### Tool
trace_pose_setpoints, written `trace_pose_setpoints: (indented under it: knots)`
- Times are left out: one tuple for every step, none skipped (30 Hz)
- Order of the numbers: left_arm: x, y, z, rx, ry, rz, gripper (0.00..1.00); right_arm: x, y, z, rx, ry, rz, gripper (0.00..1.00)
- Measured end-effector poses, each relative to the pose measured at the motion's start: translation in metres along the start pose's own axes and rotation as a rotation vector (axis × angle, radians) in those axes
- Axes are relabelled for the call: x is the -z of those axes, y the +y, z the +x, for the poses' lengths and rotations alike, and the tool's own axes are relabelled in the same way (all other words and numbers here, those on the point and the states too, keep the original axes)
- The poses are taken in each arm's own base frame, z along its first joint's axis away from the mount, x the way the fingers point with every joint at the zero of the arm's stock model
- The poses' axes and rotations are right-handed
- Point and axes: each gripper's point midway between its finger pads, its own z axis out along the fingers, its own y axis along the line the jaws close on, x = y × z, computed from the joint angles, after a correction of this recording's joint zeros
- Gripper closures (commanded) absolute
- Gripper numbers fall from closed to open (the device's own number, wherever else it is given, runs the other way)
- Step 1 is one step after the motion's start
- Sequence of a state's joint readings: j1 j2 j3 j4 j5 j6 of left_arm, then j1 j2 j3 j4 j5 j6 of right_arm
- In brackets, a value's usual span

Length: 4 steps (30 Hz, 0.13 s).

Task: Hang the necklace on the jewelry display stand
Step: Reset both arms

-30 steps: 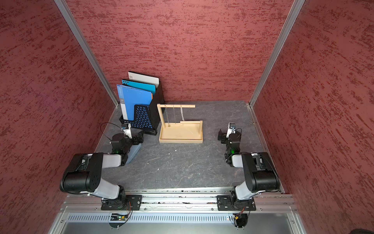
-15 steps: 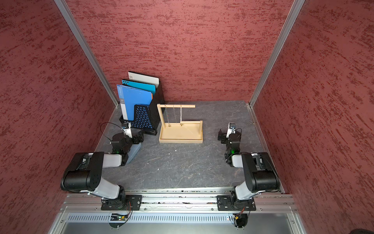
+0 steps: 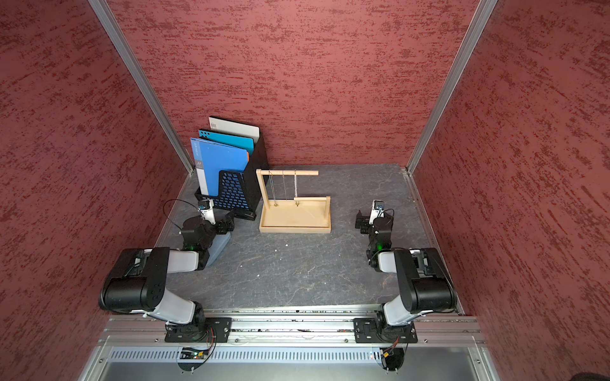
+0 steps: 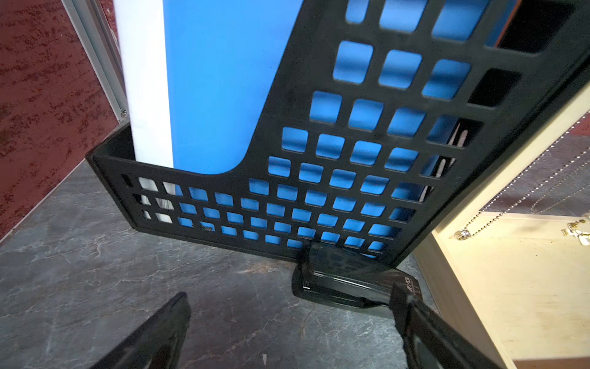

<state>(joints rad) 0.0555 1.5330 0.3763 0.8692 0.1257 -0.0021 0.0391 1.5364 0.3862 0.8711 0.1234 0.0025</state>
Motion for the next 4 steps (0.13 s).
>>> trace_pose_setpoints:
  knots:
    - [0.0, 0.0, 0.0, 0.0, 0.0, 0.0, 0.01, 0.0, 0.0, -0.0001, 0.0, 0.0, 0.0, 0.01]
    - [0.0, 0.0001, 0.0, 0.0, 0.0, 0.0, 0.01, 0.0, 0.0, -0.0001, 0.0, 0.0, 0.0, 0.01]
    - [0.0, 0.0001, 0.0, 0.0, 0.0, 0.0, 0.01, 0.0, 0.0, -0.0001, 0.0, 0.0, 0.0, 0.01]
    - [0.0, 0.0001, 0.0, 0.0, 0.0, 0.0, 0.01, 0.0, 0.0, -0.0001, 0.0, 0.0, 0.0, 0.01]
